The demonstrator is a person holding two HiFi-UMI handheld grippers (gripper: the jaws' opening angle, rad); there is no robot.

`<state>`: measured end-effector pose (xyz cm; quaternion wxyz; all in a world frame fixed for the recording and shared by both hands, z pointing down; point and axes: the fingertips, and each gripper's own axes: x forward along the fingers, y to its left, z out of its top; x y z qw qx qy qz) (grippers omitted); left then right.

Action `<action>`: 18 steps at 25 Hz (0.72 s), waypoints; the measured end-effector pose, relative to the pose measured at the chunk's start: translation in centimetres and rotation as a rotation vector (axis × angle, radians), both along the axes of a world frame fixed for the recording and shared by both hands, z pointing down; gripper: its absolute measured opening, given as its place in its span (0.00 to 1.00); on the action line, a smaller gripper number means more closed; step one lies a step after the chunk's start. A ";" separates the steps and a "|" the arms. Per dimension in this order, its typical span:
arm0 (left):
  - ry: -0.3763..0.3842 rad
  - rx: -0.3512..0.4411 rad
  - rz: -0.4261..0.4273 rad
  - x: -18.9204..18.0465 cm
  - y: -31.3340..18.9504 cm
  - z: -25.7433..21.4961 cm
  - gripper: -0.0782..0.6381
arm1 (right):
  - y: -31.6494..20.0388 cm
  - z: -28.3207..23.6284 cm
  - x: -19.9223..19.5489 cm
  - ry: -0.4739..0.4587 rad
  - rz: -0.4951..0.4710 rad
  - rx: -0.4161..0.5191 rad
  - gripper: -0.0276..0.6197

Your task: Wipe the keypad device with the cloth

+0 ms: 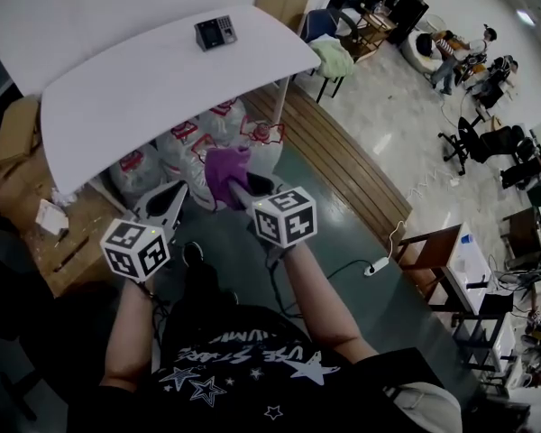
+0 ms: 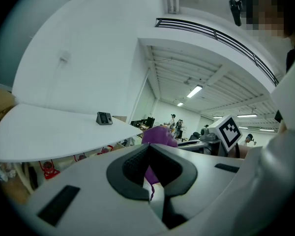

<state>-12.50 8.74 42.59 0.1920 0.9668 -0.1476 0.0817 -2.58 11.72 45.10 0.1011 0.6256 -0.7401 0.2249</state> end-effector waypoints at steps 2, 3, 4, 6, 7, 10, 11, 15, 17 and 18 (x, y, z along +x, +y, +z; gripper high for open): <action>0.001 0.002 0.004 -0.1 0.5 0.1 0.12 | 0.4 0.1 -0.2 0.004 -0.004 0.000 0.19; 0.001 0.004 0.008 -0.1 0.7 0.1 0.12 | 0.6 0.1 -0.3 0.006 -0.006 -0.001 0.19; 0.001 0.005 0.011 -0.1 0.9 0.0 0.12 | 0.7 0.1 -0.4 0.008 -0.007 -0.002 0.19; 0.000 0.008 0.015 -0.2 1.3 0.0 0.12 | 0.9 0.1 -0.7 0.011 -0.010 -0.004 0.19; -0.001 0.009 0.016 -0.3 1.4 0.1 0.12 | 1.0 0.0 -0.9 0.013 -0.013 -0.004 0.19; -0.004 0.010 0.016 -0.6 1.8 0.2 0.12 | 1.1 0.0 -1.4 0.018 -0.024 -0.004 0.19; -0.003 0.010 0.014 -0.8 1.8 0.2 0.12 | 1.1 0.0 -1.5 0.018 -0.026 -0.005 0.19; 0.002 0.010 0.006 -1.2 1.8 -0.1 0.12 | 1.1 -0.2 -1.8 0.022 -0.033 -0.005 0.19; 0.002 0.011 0.002 -1.4 1.7 -0.2 0.12 | 1.0 -0.4 -2.1 0.022 -0.041 -0.005 0.19; 0.001 0.011 0.000 -1.5 1.6 -0.3 0.12 | 0.9 -0.4 -2.3 0.023 -0.045 -0.005 0.19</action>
